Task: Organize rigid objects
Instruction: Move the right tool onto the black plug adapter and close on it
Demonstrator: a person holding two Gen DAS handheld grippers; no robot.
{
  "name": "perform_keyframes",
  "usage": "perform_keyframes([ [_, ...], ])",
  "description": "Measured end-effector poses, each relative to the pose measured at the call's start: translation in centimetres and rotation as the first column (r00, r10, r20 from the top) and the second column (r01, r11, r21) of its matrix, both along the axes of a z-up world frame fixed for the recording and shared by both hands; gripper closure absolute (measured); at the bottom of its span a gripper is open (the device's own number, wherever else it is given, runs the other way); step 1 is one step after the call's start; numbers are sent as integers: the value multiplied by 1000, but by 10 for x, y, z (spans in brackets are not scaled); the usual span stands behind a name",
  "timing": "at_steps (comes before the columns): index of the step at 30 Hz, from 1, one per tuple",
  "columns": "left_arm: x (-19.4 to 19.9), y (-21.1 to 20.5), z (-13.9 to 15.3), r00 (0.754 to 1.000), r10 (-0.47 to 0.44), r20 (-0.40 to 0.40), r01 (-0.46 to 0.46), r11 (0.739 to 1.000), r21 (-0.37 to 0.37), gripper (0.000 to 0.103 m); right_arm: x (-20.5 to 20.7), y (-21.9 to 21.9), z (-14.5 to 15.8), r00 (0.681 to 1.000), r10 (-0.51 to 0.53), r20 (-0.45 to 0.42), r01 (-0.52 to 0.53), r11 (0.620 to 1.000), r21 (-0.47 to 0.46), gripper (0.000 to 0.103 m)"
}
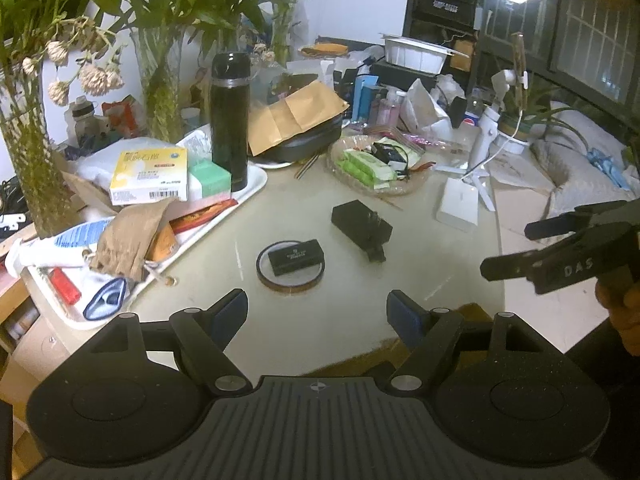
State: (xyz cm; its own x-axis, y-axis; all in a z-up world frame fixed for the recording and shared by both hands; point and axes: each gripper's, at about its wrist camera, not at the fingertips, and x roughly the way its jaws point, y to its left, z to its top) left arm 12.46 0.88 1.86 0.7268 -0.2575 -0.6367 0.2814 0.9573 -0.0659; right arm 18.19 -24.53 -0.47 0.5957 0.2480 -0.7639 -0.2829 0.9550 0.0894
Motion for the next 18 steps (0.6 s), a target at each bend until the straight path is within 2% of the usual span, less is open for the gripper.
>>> perform_keyframes([
  [18,42,-4,-21,998,-65,19,63,995,75,27,31,10,-35,998,60,-2,-60,998,32,0],
])
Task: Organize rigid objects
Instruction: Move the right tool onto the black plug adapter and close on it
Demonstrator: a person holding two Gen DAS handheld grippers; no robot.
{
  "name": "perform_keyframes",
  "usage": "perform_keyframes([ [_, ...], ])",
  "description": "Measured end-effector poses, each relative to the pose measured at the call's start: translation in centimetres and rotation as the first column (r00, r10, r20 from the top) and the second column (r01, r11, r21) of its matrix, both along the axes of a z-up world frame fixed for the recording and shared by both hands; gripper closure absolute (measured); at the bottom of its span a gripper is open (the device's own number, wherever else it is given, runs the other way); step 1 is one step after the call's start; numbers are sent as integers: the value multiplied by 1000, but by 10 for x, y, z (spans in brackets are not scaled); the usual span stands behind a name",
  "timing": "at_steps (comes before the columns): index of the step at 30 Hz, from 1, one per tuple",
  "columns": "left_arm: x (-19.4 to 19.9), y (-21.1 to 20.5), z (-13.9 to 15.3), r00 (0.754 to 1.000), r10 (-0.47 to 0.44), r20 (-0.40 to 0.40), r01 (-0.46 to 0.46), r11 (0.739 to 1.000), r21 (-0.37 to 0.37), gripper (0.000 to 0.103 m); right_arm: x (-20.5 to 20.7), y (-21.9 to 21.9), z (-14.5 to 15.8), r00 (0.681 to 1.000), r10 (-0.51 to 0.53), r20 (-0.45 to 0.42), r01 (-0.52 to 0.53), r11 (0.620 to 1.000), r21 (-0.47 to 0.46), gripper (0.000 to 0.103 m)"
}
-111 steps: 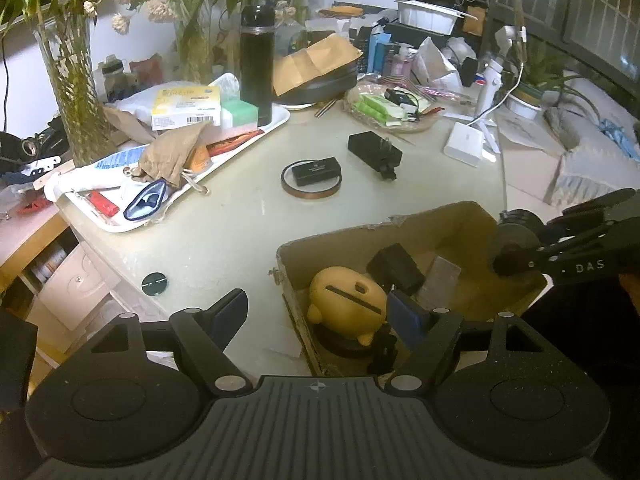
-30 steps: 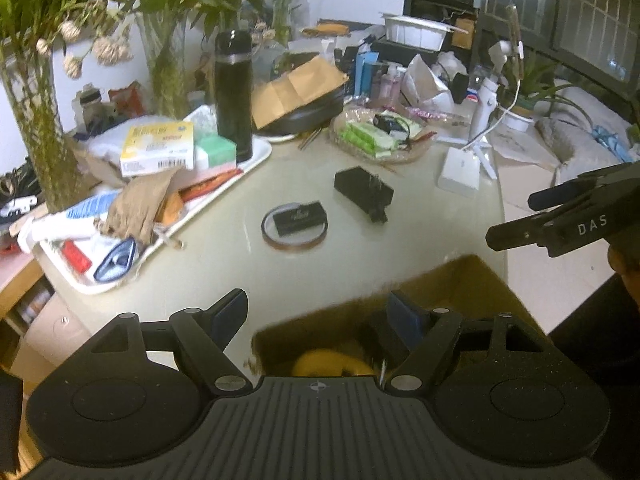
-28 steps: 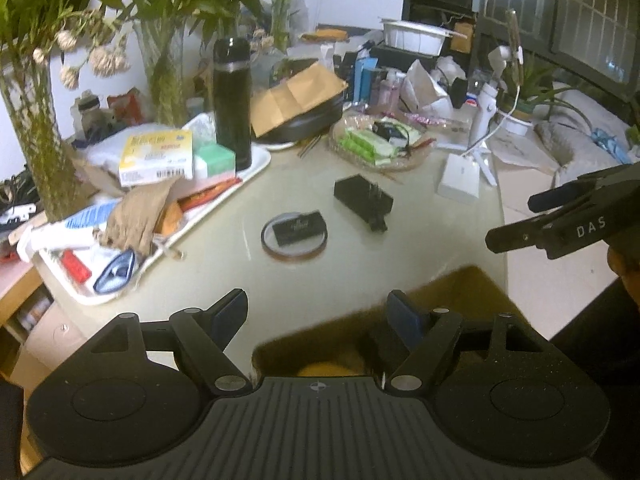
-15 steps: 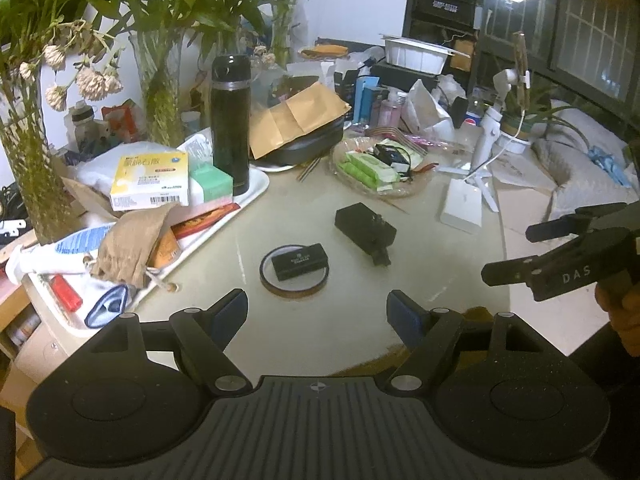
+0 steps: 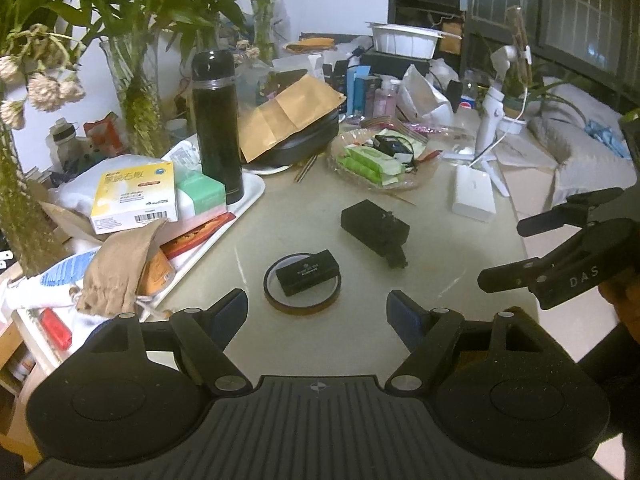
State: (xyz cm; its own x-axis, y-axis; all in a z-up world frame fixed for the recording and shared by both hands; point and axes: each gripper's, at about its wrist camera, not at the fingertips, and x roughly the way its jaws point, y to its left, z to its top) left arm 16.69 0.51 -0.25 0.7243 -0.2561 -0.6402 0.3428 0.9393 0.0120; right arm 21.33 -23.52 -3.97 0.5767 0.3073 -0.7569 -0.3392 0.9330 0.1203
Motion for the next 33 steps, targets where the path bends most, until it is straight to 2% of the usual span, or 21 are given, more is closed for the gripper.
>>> perform_keyframes([
  [8,29,4,-13,1000,-1,-20,1,1000,-2,27,20,7,-15,999,36,2,-36,999,-19,1],
  [11,40,6,-19,1000,-1,-29,1,1000,-5,27,29,11,-22,998,58,0,-58,998,-34,8],
  [17,54,9,-29,999,-9,-40,9,1000,-21,27,41,14,-33,996,94,9,-94,995,-29,10],
  [20,57,13,-33,999,17,-44,-19,999,-43,27,48,17,-40,992,124,15,-123,992,-34,12],
  [24,60,17,-36,997,50,-57,-53,997,-64,27,62,19,-53,992,127,-9,-127,991,-40,22],
  [28,57,12,-32,999,34,-22,-34,999,-41,27,72,21,-60,991,134,0,-134,991,-28,26],
  [33,58,11,-32,999,32,-28,-33,998,-44,27,85,27,-70,989,147,-22,-148,989,-24,37],
])
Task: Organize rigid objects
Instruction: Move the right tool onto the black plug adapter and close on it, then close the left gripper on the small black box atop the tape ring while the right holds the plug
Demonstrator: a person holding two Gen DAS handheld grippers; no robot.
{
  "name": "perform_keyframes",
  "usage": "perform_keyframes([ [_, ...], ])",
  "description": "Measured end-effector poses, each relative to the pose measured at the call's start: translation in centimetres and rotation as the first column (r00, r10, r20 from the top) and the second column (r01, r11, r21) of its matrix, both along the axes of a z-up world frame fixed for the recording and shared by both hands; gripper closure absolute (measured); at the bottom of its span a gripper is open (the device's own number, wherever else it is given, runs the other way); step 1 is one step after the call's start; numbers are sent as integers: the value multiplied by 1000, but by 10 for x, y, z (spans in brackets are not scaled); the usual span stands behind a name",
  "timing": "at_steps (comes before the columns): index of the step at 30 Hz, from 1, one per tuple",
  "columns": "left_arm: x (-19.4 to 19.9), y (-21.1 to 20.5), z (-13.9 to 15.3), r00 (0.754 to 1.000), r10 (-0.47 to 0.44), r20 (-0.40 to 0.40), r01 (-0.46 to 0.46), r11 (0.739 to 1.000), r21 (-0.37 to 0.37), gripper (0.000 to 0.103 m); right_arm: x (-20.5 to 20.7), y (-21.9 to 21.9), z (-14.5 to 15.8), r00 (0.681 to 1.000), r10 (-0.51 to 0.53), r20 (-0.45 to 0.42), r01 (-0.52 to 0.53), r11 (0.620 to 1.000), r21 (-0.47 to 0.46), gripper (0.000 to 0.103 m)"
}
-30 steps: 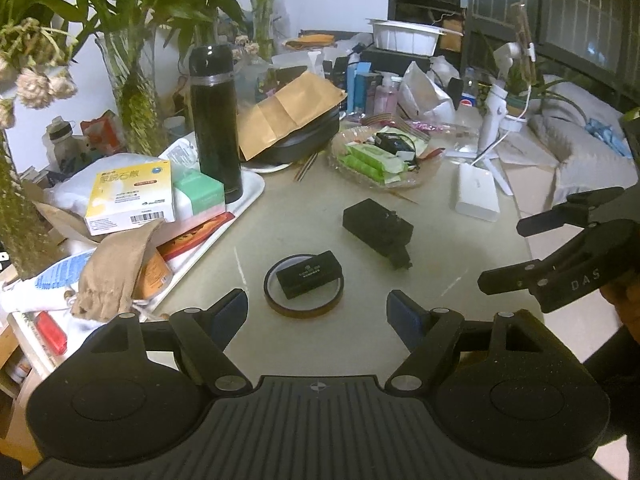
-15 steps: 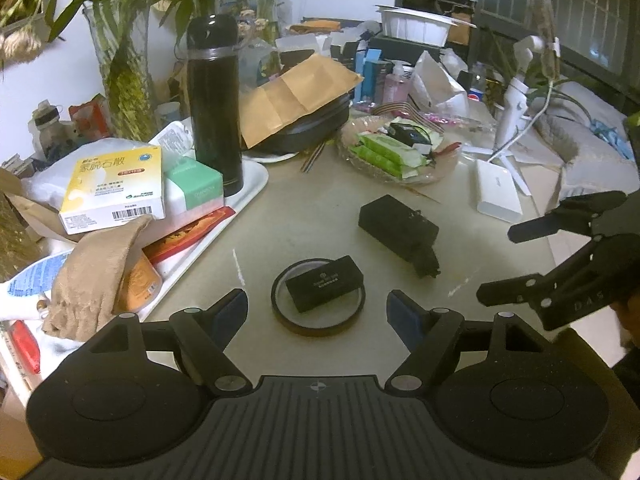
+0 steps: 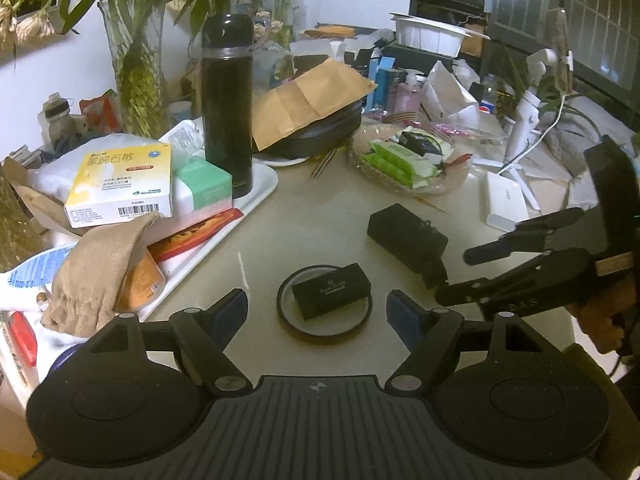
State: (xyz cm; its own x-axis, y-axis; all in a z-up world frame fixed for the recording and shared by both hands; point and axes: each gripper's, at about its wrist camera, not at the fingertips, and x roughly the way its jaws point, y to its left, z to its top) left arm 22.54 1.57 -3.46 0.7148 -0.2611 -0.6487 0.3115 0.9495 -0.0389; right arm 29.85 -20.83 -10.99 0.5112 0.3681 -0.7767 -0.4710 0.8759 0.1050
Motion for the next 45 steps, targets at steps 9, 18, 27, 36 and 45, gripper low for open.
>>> perform_keyframes([
  [9,4,6,1,999,45,1,-45,999,1,27,18,14,-17,1000,21,-11,-21,999,-41,48],
  [18,5,9,1,998,60,-2,-60,998,6,27,26,19,-24,1000,8,-15,-8,999,-40,66],
  [27,8,7,-1,998,68,-13,-67,998,16,27,23,5,-13,997,-42,-58,44,998,46,67],
  [36,12,0,-2,998,58,-24,-58,998,17,27,30,-12,-21,982,-120,-147,132,988,76,66],
  [45,20,-11,-7,999,36,-28,-34,997,62,27,30,-30,-21,967,-181,-181,200,975,97,66],
])
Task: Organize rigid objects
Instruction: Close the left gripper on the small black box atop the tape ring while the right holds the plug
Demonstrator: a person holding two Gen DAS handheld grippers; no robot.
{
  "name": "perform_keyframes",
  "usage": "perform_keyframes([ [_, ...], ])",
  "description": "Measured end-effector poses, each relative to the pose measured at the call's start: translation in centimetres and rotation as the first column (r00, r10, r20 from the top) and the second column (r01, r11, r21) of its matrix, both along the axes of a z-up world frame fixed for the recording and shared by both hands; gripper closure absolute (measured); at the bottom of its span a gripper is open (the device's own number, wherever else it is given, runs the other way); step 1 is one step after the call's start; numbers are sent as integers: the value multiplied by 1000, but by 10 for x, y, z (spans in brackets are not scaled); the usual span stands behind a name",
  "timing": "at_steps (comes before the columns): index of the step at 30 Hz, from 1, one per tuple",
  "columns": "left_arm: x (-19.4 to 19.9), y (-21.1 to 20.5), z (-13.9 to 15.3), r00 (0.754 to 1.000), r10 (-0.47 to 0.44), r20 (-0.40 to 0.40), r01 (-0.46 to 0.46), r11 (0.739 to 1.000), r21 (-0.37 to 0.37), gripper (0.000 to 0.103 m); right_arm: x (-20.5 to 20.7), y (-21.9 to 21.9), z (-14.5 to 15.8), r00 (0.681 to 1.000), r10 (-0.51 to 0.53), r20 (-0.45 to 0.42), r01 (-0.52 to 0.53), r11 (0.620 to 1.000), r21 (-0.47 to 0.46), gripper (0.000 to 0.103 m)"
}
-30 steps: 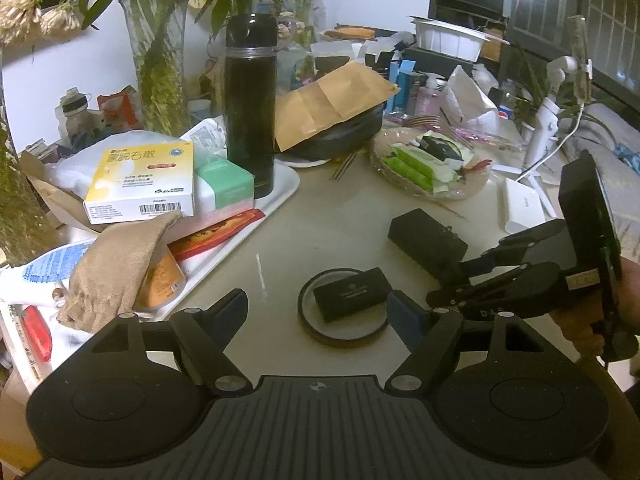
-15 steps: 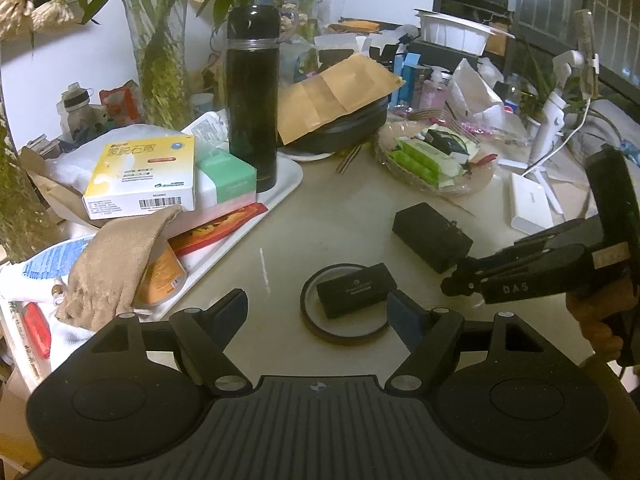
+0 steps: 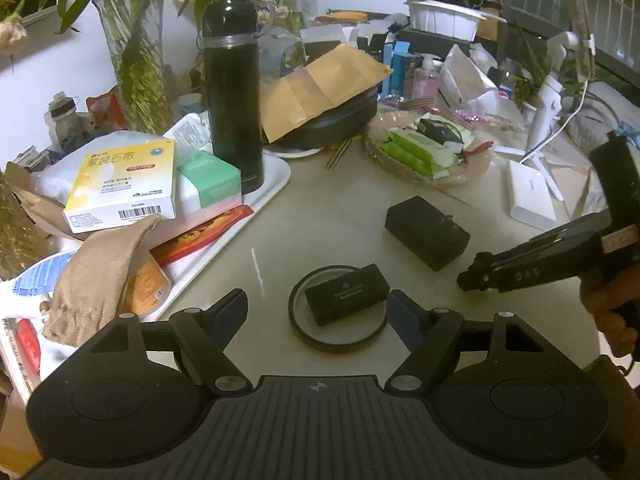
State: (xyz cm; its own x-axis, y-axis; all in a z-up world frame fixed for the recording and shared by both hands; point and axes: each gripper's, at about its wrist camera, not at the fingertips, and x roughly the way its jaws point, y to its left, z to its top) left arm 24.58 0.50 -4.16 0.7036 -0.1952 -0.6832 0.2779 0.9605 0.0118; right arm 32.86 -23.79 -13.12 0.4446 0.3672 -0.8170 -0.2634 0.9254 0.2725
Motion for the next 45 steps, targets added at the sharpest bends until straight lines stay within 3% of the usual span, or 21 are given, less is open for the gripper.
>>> perform_keyframes([
  [19,24,-10,-8,999,-11,-36,13,999,39,27,-9,-14,2,1000,-7,5,8,996,-84,65],
  [29,37,-11,-25,991,-61,-116,67,996,53,27,-19,-13,17,1000,14,20,-13,999,-50,66],
  [37,52,-15,-38,979,-94,-178,103,994,38,25,-24,-3,18,998,67,21,-65,994,-82,66],
  [45,62,-24,-42,976,-169,-136,177,983,48,26,-23,-2,20,997,67,24,-65,995,-77,66],
])
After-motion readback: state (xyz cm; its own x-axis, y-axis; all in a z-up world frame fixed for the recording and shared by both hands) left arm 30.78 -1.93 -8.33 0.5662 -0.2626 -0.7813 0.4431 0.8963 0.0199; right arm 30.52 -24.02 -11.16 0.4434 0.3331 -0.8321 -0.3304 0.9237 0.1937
